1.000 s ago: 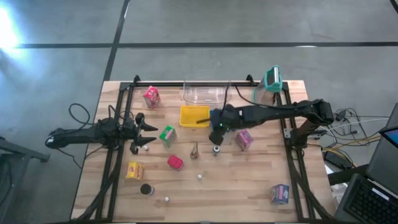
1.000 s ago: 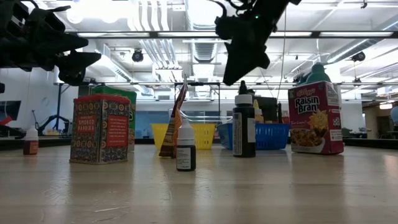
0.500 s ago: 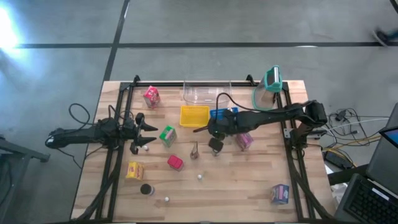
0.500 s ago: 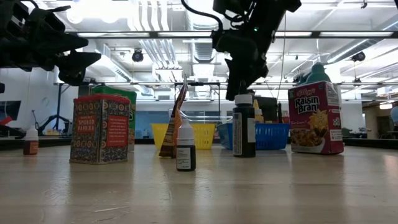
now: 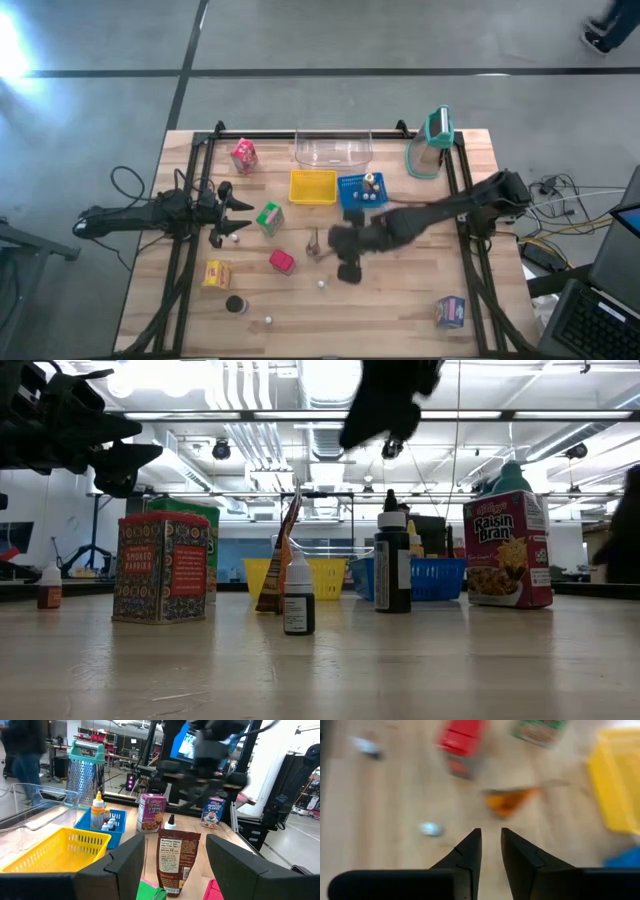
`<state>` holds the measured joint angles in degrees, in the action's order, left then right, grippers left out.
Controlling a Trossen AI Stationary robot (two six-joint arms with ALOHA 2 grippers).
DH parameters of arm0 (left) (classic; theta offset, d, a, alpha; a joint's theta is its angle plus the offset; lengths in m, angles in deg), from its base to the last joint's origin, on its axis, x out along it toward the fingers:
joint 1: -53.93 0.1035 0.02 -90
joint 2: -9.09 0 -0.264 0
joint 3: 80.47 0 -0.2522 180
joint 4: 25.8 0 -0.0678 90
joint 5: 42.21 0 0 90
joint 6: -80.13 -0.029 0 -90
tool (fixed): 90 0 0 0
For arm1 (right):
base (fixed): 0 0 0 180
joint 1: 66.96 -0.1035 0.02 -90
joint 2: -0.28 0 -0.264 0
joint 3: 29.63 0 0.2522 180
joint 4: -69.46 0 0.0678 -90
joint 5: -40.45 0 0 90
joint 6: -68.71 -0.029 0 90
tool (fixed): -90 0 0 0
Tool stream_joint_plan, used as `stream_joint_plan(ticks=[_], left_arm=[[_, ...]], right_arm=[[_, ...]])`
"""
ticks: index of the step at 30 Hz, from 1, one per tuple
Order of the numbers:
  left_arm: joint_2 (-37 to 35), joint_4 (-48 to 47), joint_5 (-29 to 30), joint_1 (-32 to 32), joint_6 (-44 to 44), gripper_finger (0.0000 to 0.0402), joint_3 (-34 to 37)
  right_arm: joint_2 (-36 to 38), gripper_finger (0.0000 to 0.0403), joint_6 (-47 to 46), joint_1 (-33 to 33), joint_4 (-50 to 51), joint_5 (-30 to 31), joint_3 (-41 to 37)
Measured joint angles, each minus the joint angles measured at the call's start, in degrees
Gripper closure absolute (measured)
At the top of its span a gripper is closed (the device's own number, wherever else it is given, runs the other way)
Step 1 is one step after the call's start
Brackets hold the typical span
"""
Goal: Pick & Place Kitchen Items
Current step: Move the red food coloring bottle
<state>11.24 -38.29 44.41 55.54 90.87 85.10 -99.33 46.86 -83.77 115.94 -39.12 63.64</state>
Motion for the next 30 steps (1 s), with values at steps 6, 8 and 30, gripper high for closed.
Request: stream_joint_plan(ticks=[6,8,30], left_arm=[[0.0,0.0,0.0,0.0,0.0,0.0183,0.0],[0.0,0.0,0.0,0.0,0.0,0.0183,0.0],[0.0,0.0,0.0,0.0,0.0,0.0183,0.0]], right_arm=[[0.0,0.0339,-0.8,-6.4,-5.9,0.5,-0.1],[-0.6,0.0334,-1.6,-7.9,-7.6,1.9,-0.2],[-18.9,0.0283,-4.0,-10.4,16.3,5.8,18.5]])
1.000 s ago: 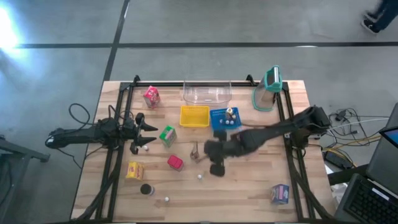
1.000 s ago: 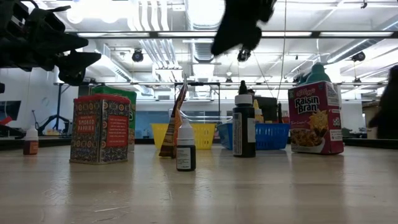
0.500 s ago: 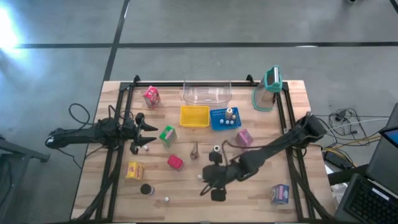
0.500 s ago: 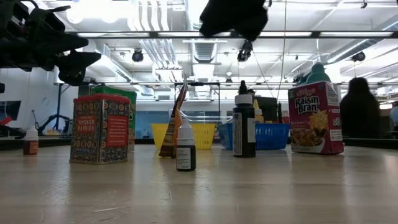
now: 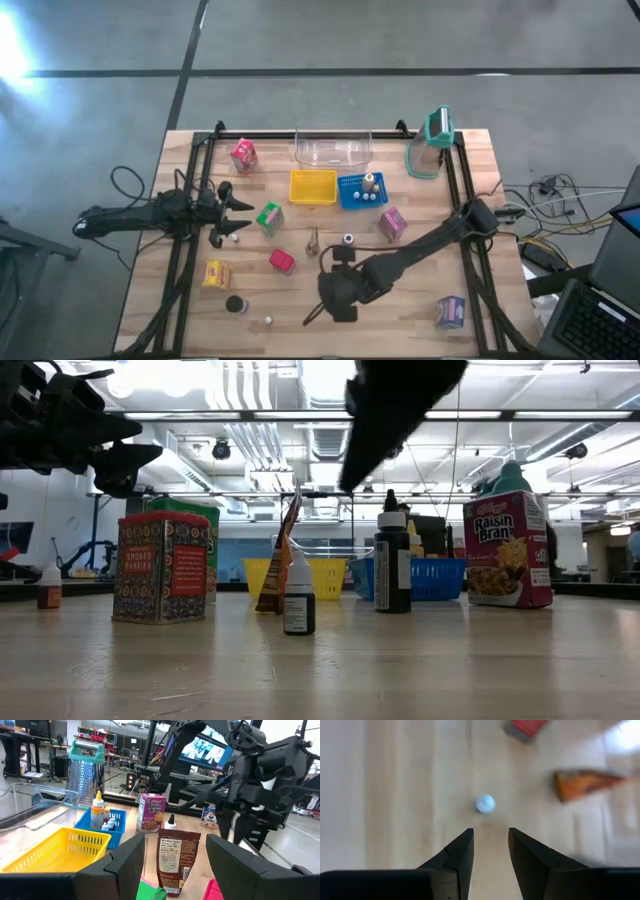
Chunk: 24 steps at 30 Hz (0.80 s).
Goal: Pick & Place Kitchen Items
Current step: Move the red food coloring bottle
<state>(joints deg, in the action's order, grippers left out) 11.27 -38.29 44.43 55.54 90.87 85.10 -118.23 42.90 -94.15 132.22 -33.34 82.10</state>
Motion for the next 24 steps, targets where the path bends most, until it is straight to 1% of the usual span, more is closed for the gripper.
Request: stream_joint_plan(ticks=[3,5,10,16,20,24], left_arm=[[0.0,0.0,0.0,0.0,0.0,0.0183,0.0],[0.0,0.0,0.0,0.0,0.0,0.0183,0.0],[0.0,0.0,0.0,0.0,0.0,0.0183,0.0],[0.1,0.0,0.0,0.0,0.0,0.0183,0.0],[0.2,0.0,0.0,0.0,0.0,0.0183,0.0],[0.2,0.0,0.0,0.0,0.0,0.0183,0.0]], right_arm=[[1.8,0.0287,-3.3,-0.1,5.2,1.3,-1.6],[4.4,0.0296,-5.6,-0.4,7.8,2.7,-4.0],[13.0,0.0332,-7.5,-1.9,6.9,5.9,-13.4],[28.5,0.0387,-10.1,-3.8,1.1,6.5,-28.0],[40.8,0.0394,-11.8,-4.7,-2.4,6.6,-36.8],[53.9,0.0394,-11.9,-5.0,-5.2,6.6,-43.1]])
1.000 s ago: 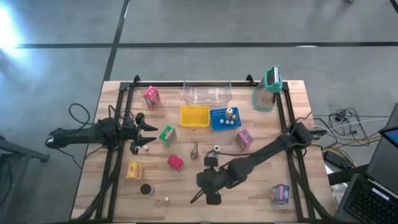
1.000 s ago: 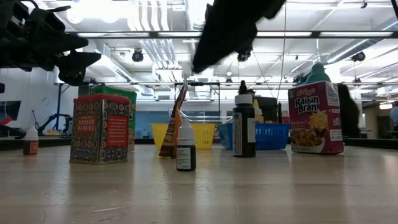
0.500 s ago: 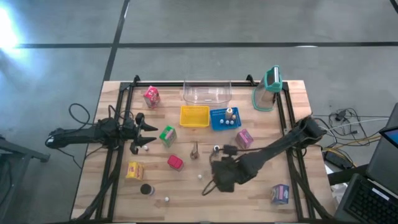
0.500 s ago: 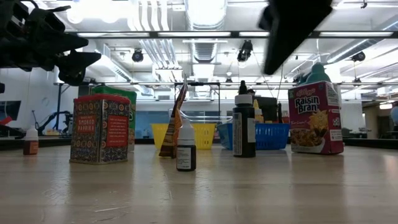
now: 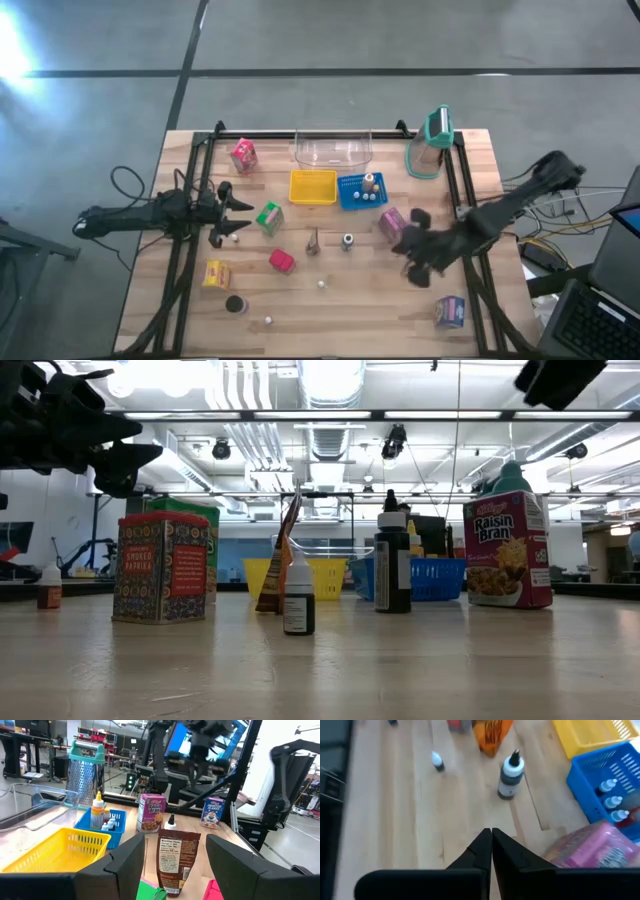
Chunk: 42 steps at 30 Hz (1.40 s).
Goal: Pick & Place Kitchen Items
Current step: Move the red food coloring bottle
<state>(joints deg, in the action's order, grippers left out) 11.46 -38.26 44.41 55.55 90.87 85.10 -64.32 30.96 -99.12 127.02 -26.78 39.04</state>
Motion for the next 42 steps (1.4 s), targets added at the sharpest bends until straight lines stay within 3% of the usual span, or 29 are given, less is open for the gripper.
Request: stream_joint_plan(ticks=[4,12,16,20,32,42], left_arm=[[0.0,0.0,0.0,0.0,0.0,0.0183,0.0],[0.0,0.0,0.0,0.0,0.0,0.0183,0.0],[0.0,0.1,0.0,0.0,0.0,0.0183,0.0],[0.0,0.3,0.1,0.0,0.0,0.0183,0.0],[0.0,1.7,3.8,0.0,-2.0,0.0183,0.0],[0.0,1.2,4.5,0.0,1.1,0.0183,0.0]], right_arm=[[12.4,0.0394,1.7,0.4,1.1,1.3,-3.2],[33.1,0.0394,14.3,0.5,3.9,1.6,-7.0],[41.6,0.0394,23.7,0.5,4.1,5.6,-10.0],[48.6,0.0394,23.9,0.6,7.1,11.6,-11.5],[62.9,0.0394,22.6,0.6,9.7,12.0,-11.5],[64.0,0.0394,26.2,0.5,10.4,10.3,-11.3]])
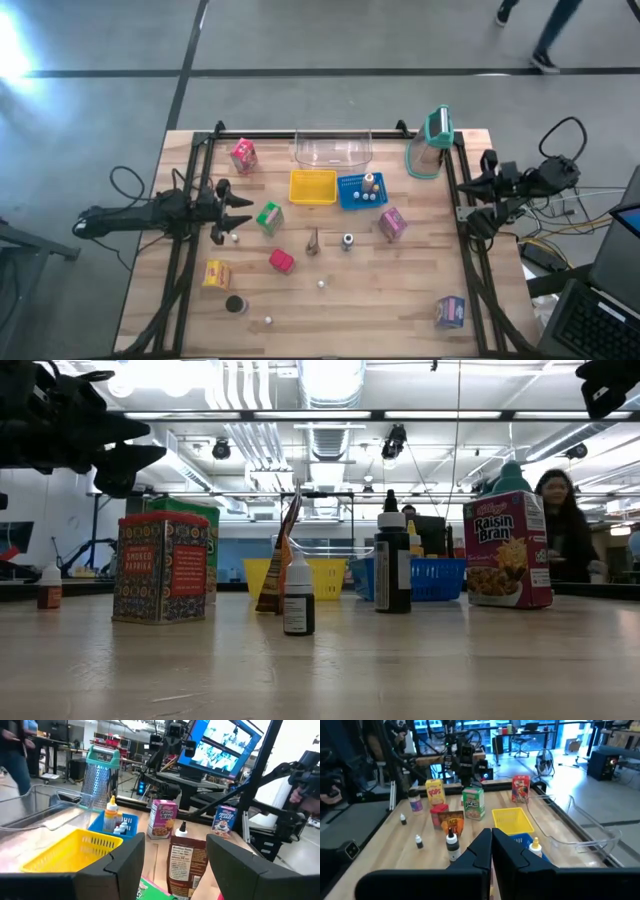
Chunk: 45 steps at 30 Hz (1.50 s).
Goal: Pick & Place Kitchen Items
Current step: Move the red food coloring bottle
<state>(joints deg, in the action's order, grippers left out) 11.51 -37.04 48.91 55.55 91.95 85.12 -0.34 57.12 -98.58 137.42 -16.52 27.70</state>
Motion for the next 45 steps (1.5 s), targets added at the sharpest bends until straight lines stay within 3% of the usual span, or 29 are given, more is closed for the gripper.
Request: stream_joint_plan(ticks=[8,19,23,29,37,45], left_arm=[[0.1,0.0,0.2,0.0,-7.2,0.0183,0.0],[4.6,-0.6,0.4,-1.2,-7.2,0.0184,-1.8],[12.4,-4.2,0.7,-4.4,-12.3,0.0186,-11.1],[33.1,-13.2,7.1,-12.9,-19.7,0.0203,-27.1],[54.1,-24.5,9.3,-17.3,-20.6,0.0221,-44.4],[61.2,-26.0,9.4,-17.4,-21.5,0.0234,-52.8]], right_arm=[[-0.5,0.0394,1.2,0.0,0.0,0.0,0.0],[-0.2,0.0394,7.1,0.0,-0.4,0.1,0.2],[-0.2,0.0394,7.1,0.0,-0.5,0.1,0.2],[-0.2,0.0394,6.9,0.0,-0.5,0.1,0.2],[-1.4,0.0394,5.9,0.0,-0.5,-0.4,0.3],[-8.2,0.0394,4.9,0.0,-6.9,-18.1,-0.5]])
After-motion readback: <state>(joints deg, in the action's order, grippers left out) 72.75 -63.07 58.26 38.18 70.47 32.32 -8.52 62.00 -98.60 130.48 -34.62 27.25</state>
